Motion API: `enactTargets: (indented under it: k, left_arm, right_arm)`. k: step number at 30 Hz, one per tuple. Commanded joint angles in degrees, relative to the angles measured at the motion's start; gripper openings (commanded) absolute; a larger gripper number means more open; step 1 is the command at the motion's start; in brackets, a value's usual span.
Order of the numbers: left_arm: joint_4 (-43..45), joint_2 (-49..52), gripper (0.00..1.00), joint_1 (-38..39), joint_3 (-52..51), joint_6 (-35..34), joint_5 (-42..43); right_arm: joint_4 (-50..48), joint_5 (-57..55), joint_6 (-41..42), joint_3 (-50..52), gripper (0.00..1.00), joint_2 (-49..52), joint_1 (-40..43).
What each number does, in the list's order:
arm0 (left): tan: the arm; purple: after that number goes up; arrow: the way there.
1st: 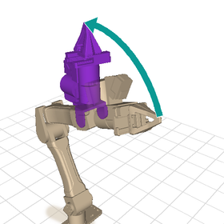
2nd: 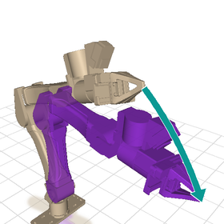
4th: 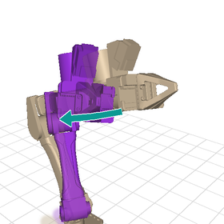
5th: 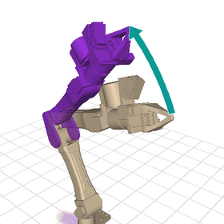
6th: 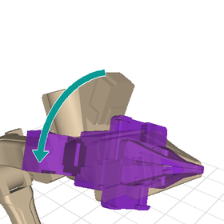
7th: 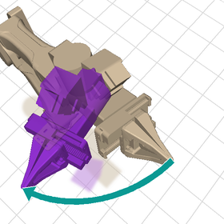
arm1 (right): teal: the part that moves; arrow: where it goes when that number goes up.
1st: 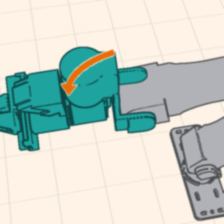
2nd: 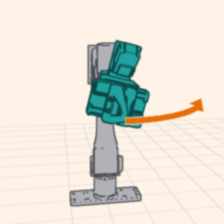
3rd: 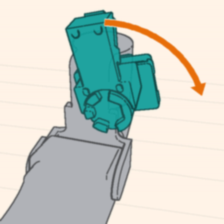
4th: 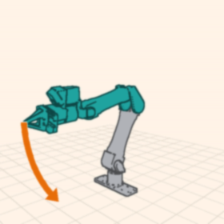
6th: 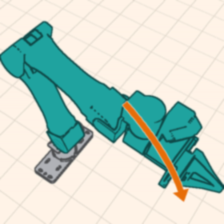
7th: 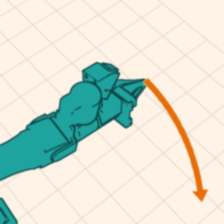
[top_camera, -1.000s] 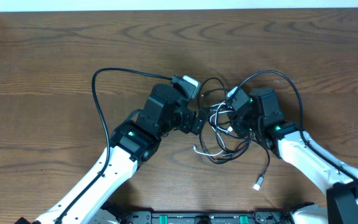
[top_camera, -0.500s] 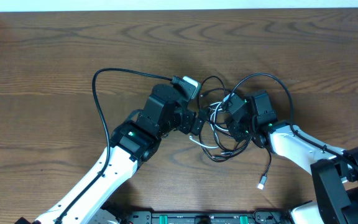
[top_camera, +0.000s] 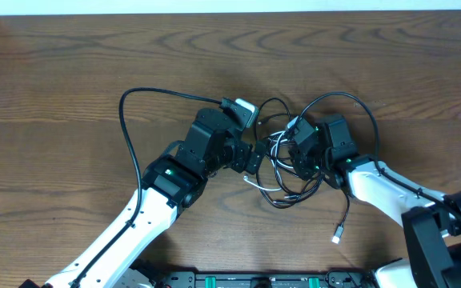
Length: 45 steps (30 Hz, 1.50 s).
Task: Untangle cables
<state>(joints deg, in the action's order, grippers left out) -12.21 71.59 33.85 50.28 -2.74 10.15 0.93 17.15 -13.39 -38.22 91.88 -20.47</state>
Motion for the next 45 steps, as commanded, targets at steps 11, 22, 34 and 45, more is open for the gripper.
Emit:
enactTargets:
  k: [11, 22, 34, 45]
  left_arm:
    - [-2.08, 0.28, 0.98, -2.97, 0.94, -2.51, -3.52]
    - [-2.12, 0.28, 0.98, -2.97, 0.94, -2.54, -2.67]
    - [-2.10, 1.40, 0.98, -2.97, 0.94, -2.54, -2.67]
    - [-2.12, 1.40, 0.98, -2.97, 0.94, -2.54, -2.62]
  right_arm:
    - [1.11, 2.60, 0.55, -0.26, 0.01, -16.52, 0.20]
    - [4.50, -5.42, -5.05, -0.24, 0.55, -12.50, 0.28]
    - [1.64, -10.69, -5.53, -0.24, 0.56, -4.26, 2.29]
    - [-2.86, -5.62, -4.72, -0.24, 0.01, 0.20, 2.29]
